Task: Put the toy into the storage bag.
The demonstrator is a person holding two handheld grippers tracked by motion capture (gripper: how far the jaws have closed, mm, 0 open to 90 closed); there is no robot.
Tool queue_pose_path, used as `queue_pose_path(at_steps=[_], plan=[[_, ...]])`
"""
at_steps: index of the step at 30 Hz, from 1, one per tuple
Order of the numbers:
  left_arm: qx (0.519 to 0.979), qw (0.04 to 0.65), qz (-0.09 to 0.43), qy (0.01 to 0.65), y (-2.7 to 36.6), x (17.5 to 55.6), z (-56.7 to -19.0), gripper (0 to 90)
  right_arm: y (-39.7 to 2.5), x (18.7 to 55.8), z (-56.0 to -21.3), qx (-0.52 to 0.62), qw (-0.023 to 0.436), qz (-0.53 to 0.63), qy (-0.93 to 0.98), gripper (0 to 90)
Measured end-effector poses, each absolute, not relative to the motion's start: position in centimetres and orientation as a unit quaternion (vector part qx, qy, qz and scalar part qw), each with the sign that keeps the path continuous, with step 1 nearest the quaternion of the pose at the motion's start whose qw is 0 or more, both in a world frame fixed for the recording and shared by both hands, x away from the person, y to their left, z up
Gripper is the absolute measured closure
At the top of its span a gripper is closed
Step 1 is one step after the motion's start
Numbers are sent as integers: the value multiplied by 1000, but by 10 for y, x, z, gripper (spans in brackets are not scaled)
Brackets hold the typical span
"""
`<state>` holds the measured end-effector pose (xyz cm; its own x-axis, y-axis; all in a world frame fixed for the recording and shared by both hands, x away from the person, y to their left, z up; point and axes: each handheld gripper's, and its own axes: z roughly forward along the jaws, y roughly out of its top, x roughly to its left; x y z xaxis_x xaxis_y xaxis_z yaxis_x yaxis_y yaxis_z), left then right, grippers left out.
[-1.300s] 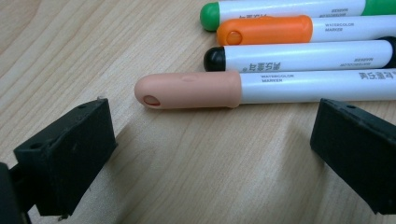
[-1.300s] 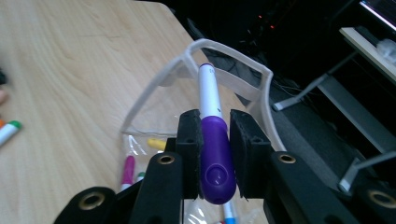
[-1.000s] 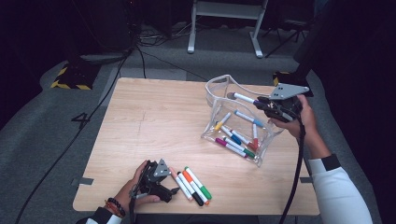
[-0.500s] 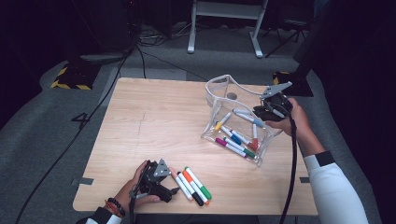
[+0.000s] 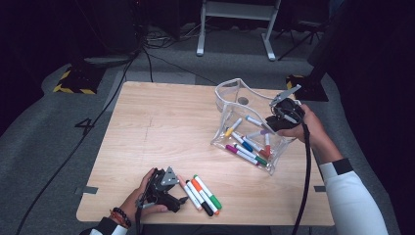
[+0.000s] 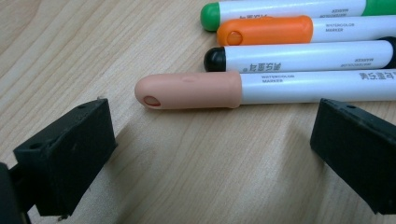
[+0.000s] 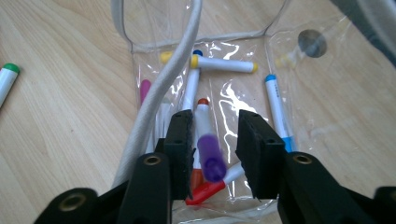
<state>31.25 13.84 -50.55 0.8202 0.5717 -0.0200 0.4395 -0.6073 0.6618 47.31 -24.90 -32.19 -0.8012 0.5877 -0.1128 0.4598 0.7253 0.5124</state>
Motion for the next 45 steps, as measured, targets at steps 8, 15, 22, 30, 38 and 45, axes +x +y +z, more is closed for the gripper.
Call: queue_pose_path(at_steps=[8,15,22,30,38,45], plan=[[891,340,97,284,138,312,-506,2,-262,462,-307,288,169,282,899,529],[891,340,98,283,139,312,-505,4,-275,438,-296,279,194,346,874,397],[891,340,98,283,139,312,-505,3,-279,401,-298,254,186,405,858,314],[891,340,100,285,140,312,-505,4,-269,357,-325,224,199,426,854,302],[890,340,101,288,139,311,-505,4,-252,332,-366,217,170,443,853,300],[889,339,102,290,139,311,-505,5,-218,337,-422,205,129,411,879,305]])
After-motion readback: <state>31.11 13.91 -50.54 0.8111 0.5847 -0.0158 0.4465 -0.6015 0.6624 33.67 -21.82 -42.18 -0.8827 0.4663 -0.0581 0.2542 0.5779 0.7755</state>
